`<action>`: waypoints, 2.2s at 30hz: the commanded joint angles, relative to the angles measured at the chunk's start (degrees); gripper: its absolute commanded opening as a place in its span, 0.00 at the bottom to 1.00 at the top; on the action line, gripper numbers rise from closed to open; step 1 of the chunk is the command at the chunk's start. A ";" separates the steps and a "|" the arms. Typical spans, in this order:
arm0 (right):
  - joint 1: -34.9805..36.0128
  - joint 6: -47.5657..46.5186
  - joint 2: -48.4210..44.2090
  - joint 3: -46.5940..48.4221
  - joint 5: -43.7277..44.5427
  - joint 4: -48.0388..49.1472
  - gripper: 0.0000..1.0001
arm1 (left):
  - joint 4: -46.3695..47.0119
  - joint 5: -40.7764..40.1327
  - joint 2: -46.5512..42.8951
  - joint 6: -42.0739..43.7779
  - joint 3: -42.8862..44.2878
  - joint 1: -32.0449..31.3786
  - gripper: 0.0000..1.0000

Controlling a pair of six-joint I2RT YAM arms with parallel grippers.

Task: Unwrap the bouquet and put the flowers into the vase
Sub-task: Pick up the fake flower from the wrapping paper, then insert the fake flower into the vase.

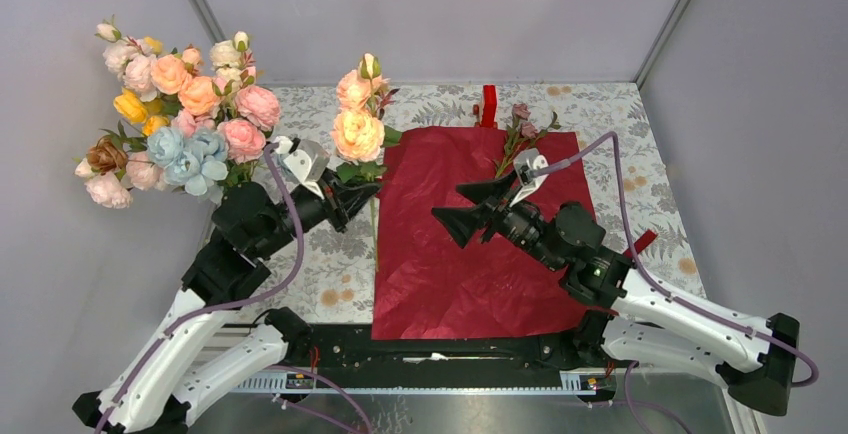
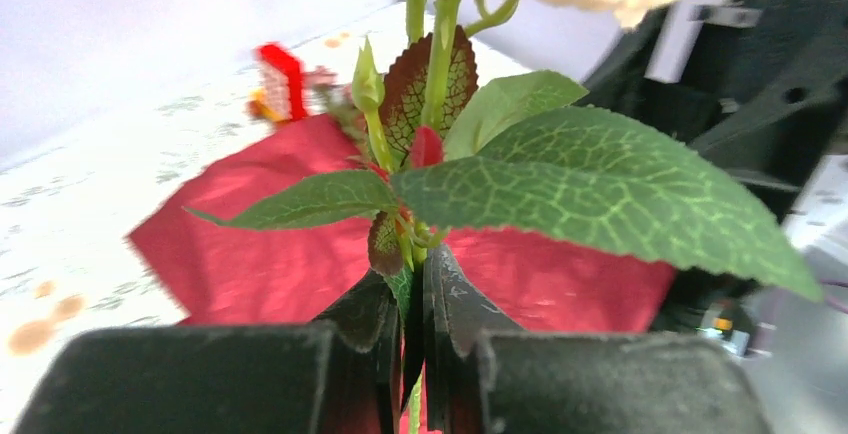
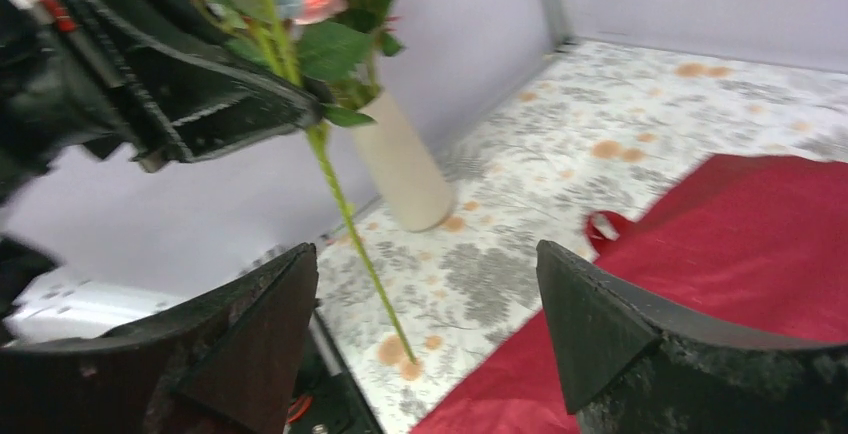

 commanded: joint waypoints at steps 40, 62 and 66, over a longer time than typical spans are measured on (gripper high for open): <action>-40.42 8.24 -8.19 -12.27 -0.40 -16.80 1.00 | 12.86 -28.27 -16.99 34.66 -2.97 24.27 0.00; -41.51 8.33 -11.36 -16.32 -1.86 -16.19 0.99 | 19.19 -29.69 -9.13 34.77 -0.44 24.36 0.00; -41.77 8.29 -11.88 -16.96 -2.15 -16.20 0.99 | 19.28 -31.30 -9.92 34.75 -2.68 24.36 0.00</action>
